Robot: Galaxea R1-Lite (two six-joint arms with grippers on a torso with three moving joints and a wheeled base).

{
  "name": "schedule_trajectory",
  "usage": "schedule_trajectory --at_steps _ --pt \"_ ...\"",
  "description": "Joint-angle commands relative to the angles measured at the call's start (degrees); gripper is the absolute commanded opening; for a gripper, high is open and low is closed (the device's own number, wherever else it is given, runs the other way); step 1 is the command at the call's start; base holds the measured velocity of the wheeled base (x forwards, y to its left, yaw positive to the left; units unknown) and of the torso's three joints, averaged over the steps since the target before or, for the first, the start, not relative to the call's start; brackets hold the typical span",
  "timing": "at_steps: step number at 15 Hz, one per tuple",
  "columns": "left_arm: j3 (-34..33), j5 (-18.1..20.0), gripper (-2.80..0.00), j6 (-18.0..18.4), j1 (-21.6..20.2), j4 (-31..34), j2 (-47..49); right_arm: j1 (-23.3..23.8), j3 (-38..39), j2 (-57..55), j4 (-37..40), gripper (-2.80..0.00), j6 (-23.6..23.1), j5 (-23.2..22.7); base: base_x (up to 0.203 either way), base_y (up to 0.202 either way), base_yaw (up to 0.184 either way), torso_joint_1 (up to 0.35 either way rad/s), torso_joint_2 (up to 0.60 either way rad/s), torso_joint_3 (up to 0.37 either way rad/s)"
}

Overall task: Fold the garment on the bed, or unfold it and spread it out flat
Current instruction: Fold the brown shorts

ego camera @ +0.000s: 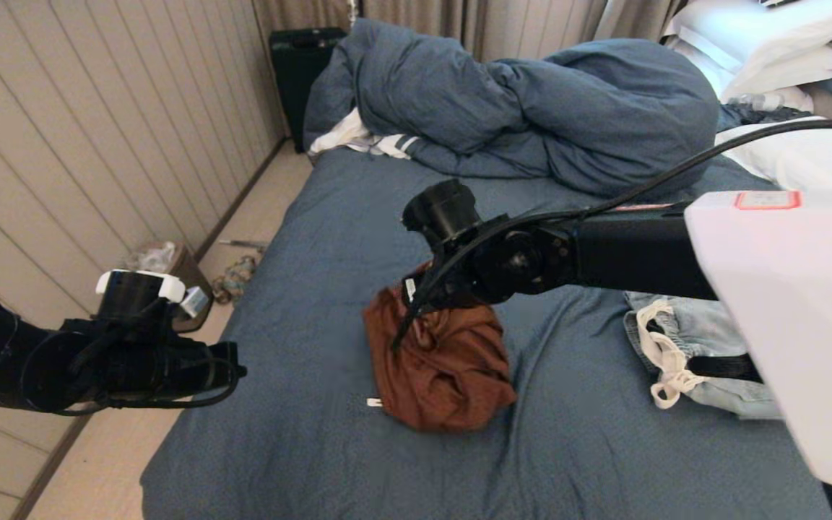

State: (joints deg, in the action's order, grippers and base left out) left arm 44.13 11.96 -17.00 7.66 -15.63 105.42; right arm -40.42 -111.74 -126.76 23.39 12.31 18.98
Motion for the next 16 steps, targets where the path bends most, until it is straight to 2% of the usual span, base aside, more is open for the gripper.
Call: schedule_trajectory --at_steps 1,3,6,9,11,16 --pt "-0.01 0.08 -2.8 -0.14 0.0 -0.1 0.05 0.75 0.39 5.68 0.21 -2.8 0.5 0.25 0.0 0.0 0.0 0.0 0.0 0.0" --pt "-0.01 0.17 -2.8 -0.14 0.08 -0.19 0.08 2.79 3.39 7.35 0.52 -2.8 0.84 0.33 0.0 0.0 0.0 0.0 0.0 0.0" --pt "0.14 0.17 -2.8 -0.15 1.72 -0.19 0.05 5.02 11.9 8.2 -0.27 -2.8 2.02 0.13 0.0 0.0 0.0 0.0 0.0 0.0" --pt "0.15 -0.26 -2.8 -0.23 4.74 -0.19 -0.41 6.45 14.92 4.39 -6.52 -2.8 4.84 -0.18 0.0 0.0 0.0 0.0 0.0 0.0" --pt "-0.09 -0.55 -2.8 -1.14 6.67 -0.19 -0.04 6.48 12.72 -0.52 -8.02 -2.8 4.85 -0.07 0.0 0.0 0.0 0.0 0.0 0.0" --pt "-1.23 -0.54 -2.8 -1.55 7.44 -0.27 -0.22 5.66 -0.32 -12.89 -9.1 -2.8 4.04 0.48 0.0 0.0 0.0 0.0 0.0 0.0"
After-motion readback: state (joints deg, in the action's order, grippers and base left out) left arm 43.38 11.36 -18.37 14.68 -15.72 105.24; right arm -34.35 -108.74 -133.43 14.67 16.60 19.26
